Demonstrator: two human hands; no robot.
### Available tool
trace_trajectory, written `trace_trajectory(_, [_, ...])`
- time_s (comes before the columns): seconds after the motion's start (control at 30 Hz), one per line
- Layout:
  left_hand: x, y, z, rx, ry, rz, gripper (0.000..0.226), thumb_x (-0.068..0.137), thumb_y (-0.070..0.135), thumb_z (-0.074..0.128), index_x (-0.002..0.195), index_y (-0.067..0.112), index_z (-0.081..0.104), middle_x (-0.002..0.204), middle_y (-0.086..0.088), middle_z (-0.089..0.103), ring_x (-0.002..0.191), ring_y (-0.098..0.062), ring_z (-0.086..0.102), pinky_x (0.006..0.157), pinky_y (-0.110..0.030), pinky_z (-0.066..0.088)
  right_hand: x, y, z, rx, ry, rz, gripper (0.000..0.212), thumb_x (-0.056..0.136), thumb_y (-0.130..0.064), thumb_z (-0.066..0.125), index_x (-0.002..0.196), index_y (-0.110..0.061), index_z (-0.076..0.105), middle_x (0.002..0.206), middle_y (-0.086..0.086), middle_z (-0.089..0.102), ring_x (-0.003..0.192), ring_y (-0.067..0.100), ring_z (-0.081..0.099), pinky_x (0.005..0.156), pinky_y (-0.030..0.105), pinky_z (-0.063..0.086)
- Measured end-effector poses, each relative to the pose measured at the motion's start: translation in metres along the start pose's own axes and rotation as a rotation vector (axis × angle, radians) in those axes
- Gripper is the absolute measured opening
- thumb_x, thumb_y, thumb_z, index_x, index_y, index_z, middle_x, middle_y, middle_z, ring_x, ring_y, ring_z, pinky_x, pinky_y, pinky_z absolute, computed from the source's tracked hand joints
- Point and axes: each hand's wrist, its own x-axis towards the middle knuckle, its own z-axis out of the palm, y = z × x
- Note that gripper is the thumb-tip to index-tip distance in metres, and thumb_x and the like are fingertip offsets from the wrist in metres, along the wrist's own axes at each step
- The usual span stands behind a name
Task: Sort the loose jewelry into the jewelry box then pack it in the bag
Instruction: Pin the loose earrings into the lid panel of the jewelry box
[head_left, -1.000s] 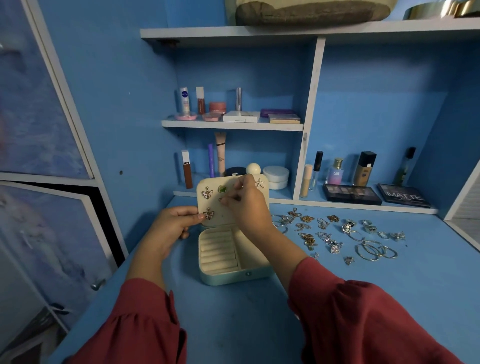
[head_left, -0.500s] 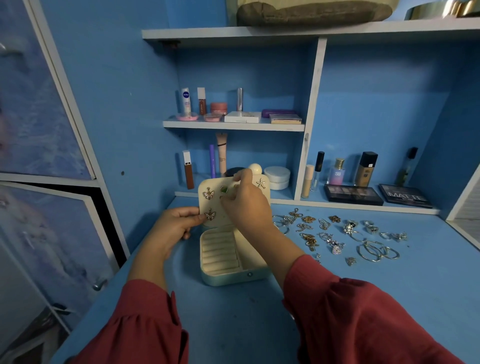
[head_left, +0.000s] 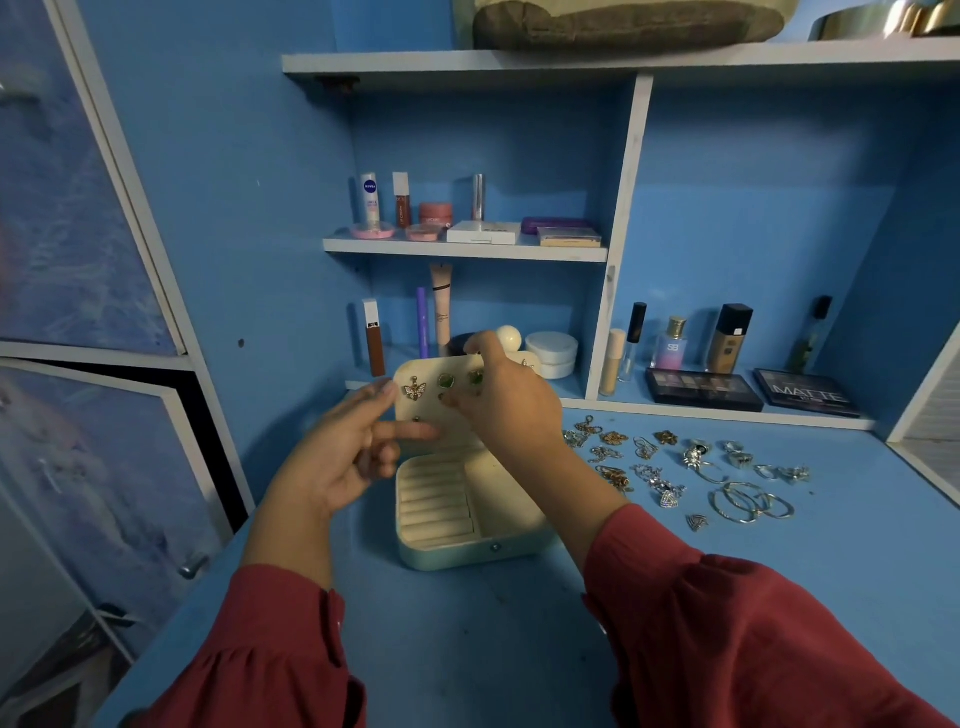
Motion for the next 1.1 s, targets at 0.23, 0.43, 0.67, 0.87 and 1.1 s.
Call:
trace_trajectory(0.23, [-0.004,0.004,0.011,-0.334,-0.035,-0.106,0.026,0.099,0.029,0.045,0.112,0.010,0.057,0.101,-0.027,0.069,0.033,-0.001,0.040,0.035,-0.008,0.040,-0.007,0.004,0.001,-0.068,0.032,-0.052,0.036,0.092,-0.035,0.057,0.120,-0.024,0.039,0.082,0.000,0.063,0.074,0.025,0.061,0.054,0.029,0.034])
trace_trajectory(0.43, [0.001,0.003,0.004,-0.521,-0.054,-0.143,0.031,0.096,0.022,0.049,0.120,0.002,0.053,0.110,-0.035,0.062,0.031,-0.002,0.037,0.036,-0.008,0.042,-0.014,0.008,0.002,-0.088,0.064,-0.102,0.035,0.092,-0.038,0.056,0.121,-0.024,0.039,0.075,-0.005,0.057,0.069,0.023,0.060,0.047,0.027,0.030])
trace_trajectory(0.67, [-0.004,0.007,0.010,-0.653,-0.030,-0.191,0.025,0.092,0.015,0.051,0.110,-0.001,0.058,0.103,-0.041,0.061,0.030,-0.002,0.043,0.035,-0.008,0.041,-0.025,0.016,0.007,-0.073,0.146,-0.188,0.032,0.092,-0.034,0.055,0.120,-0.022,0.043,0.074,0.000,0.065,0.066,0.023,0.059,0.048,0.030,0.036])
trace_trajectory(0.87, [-0.008,0.008,0.012,-0.636,-0.002,-0.230,0.029,0.072,0.005,0.055,0.098,-0.004,0.061,0.102,-0.041,0.062,0.026,-0.002,0.036,0.032,-0.008,0.036,-0.039,0.022,0.010,-0.077,0.223,-0.261,0.028,0.089,-0.034,0.053,0.111,-0.026,0.036,0.057,-0.004,0.057,0.048,0.018,0.053,0.040,0.027,0.035])
trace_trajectory(1.1, [-0.008,-0.004,0.006,-0.504,0.010,-0.289,0.013,0.071,0.007,0.059,0.084,0.011,0.059,0.096,-0.015,0.063,0.023,-0.002,0.030,0.025,-0.008,0.023,-0.065,0.028,-0.008,-0.028,0.248,-0.251,0.041,0.085,-0.050,0.034,0.107,-0.026,0.059,0.049,-0.007,0.052,0.045,0.013,0.052,0.044,0.023,0.033])
